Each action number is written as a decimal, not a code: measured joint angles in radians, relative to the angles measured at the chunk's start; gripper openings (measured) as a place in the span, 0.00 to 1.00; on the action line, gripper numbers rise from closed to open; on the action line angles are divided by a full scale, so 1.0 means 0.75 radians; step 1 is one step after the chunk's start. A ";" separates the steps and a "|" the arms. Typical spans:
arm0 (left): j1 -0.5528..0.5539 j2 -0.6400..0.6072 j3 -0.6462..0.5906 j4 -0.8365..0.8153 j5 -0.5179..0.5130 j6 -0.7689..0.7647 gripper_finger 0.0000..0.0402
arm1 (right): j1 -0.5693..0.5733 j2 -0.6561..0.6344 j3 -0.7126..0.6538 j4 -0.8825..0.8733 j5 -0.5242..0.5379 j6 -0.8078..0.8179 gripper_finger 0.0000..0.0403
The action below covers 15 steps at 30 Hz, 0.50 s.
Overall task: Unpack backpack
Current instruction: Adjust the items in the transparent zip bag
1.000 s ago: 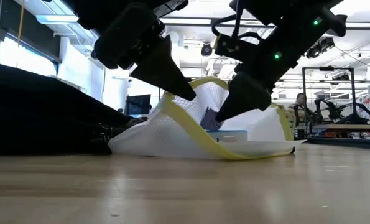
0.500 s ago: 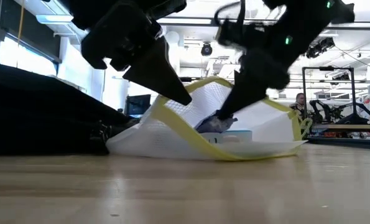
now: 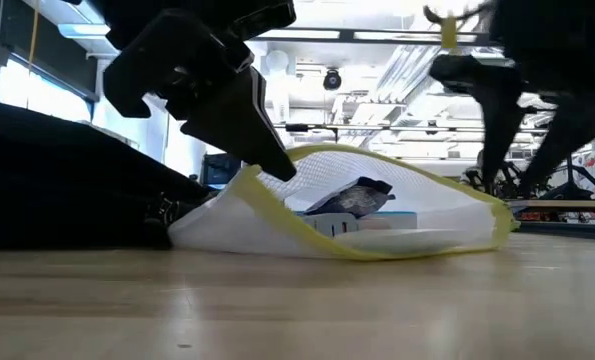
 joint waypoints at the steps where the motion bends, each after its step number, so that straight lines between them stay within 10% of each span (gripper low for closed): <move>1: 0.001 0.000 0.000 0.000 0.008 0.000 0.00 | 0.003 0.000 -0.001 -0.073 0.066 -0.022 0.26; 5: 0.012 0.000 0.000 0.000 0.014 0.002 0.00 | -0.034 0.000 -0.002 -0.302 0.300 -0.083 0.26; 15: 0.034 0.000 0.000 -0.005 0.037 0.001 0.00 | -0.208 0.001 -0.185 -0.265 0.149 -0.307 0.33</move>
